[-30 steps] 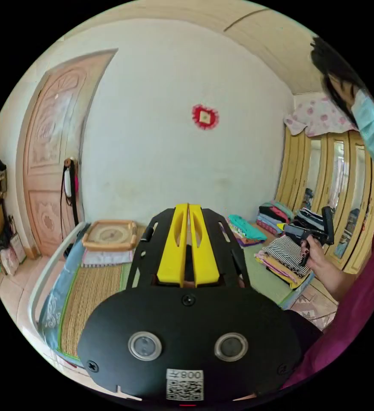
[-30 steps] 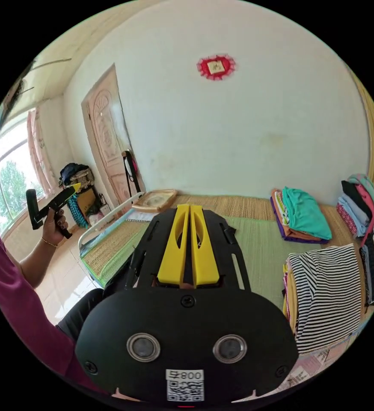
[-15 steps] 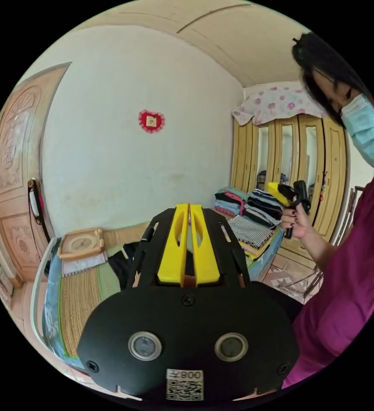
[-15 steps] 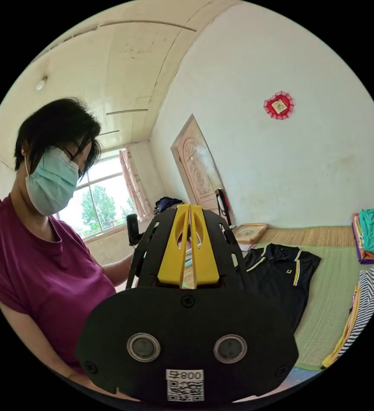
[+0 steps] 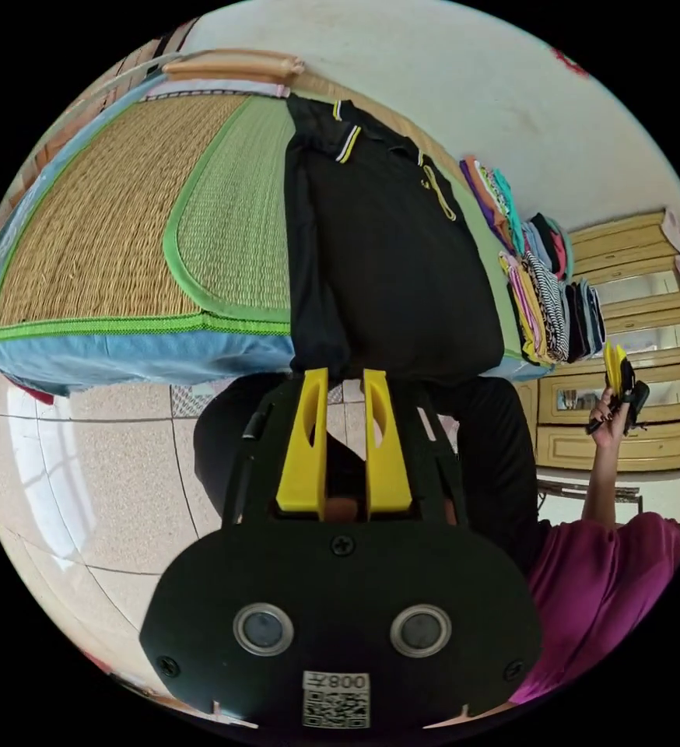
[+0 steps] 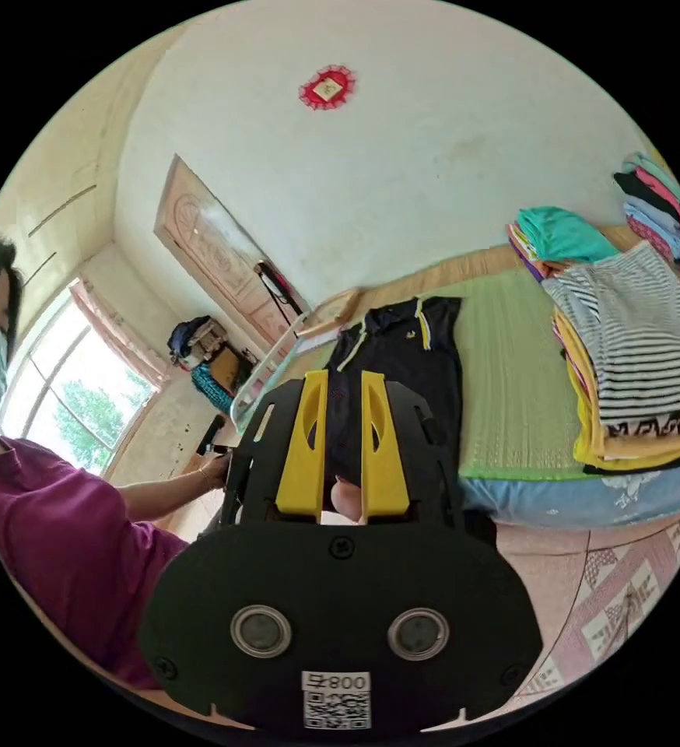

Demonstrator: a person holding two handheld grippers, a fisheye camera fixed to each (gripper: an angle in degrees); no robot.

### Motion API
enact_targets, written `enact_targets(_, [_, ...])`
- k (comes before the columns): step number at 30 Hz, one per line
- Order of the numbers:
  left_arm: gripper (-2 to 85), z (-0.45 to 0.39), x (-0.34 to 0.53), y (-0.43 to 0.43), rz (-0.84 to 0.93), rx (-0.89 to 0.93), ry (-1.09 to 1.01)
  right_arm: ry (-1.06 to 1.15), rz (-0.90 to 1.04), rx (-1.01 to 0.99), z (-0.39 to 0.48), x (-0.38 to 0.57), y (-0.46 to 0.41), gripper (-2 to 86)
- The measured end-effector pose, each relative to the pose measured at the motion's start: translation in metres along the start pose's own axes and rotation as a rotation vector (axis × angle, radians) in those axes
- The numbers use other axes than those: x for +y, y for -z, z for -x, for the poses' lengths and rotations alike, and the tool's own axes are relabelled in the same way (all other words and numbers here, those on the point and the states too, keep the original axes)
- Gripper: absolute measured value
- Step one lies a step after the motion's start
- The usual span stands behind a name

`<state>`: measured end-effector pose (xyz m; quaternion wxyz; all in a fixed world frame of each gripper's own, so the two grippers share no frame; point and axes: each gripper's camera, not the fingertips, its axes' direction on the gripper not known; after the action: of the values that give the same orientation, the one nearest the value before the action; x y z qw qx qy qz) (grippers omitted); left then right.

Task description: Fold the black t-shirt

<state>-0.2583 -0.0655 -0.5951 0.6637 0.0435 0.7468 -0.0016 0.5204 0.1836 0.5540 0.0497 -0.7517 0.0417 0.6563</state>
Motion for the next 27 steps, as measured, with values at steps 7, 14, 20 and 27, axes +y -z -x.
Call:
enact_targets(7, [9.2,0.032,-0.032,-0.047,0.198,-0.049,0.041,-0.167,0.362,0.196,-0.074,0.020,-0.109,8.9])
enact_targets(14, [7.9,0.045,-0.054,-0.081,0.298,-0.080,0.027,-0.140,0.659,0.280,-0.094,0.010,-0.214,9.1])
enact_targets(20, [4.3,0.056,-0.052,-0.087,0.291,-0.071,0.025,-0.110,0.749,0.300,-0.091,0.004,-0.275,9.2])
enact_targets(27, [5.4,0.071,-0.040,-0.092,0.283,-0.054,0.037,-0.104,0.843,0.309,-0.092,0.014,-0.324,9.5])
